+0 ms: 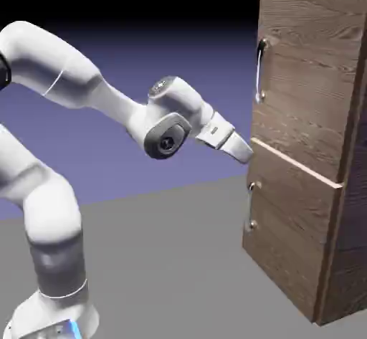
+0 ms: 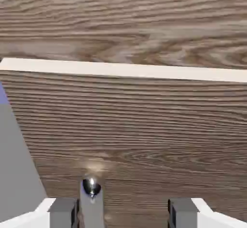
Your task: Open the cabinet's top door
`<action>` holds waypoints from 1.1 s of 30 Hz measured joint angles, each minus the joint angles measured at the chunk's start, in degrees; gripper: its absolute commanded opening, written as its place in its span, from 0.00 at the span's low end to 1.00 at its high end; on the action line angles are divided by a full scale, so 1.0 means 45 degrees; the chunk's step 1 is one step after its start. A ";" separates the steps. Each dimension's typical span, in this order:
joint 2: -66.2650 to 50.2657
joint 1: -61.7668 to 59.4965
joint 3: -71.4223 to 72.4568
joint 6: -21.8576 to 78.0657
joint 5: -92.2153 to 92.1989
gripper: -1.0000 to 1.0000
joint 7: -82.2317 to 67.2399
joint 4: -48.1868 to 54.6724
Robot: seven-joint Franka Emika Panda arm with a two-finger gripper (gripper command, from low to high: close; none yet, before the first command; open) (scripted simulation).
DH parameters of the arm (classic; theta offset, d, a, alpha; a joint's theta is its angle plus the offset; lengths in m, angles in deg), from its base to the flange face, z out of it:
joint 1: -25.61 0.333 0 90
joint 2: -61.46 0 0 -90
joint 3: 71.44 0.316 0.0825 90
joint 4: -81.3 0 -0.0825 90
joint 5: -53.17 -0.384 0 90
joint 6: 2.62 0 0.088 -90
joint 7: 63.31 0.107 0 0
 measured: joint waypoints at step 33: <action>0.1858 -0.5042 0.5170 0.0414 -1.8276 0.50 0.7885 0.3279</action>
